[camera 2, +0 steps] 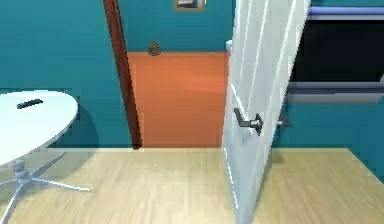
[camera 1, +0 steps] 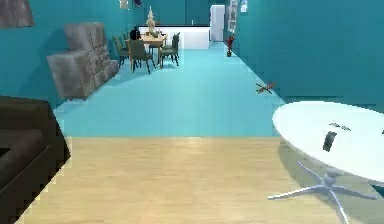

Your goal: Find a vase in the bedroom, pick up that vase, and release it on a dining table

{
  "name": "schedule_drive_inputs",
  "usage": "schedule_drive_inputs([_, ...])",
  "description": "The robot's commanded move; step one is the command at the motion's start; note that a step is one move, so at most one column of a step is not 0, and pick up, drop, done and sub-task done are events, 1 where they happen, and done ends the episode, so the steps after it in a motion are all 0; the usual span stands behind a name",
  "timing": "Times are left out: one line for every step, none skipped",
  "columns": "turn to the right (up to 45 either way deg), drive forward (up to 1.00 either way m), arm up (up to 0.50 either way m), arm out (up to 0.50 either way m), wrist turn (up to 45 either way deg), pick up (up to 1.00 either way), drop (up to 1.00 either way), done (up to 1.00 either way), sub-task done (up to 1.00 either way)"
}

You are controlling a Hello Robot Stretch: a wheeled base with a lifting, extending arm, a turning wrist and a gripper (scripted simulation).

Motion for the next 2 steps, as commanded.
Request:
schedule_drive_inputs([45.0, 0.00, 0.00, 0.00, 0.0, 0.00, 0.00, 0.00, 0.00])
schedule_drive_inputs([33.0, 0.00, 0.00, 0.00, 0.0, 0.00, 0.00, 0.00, 0.00])
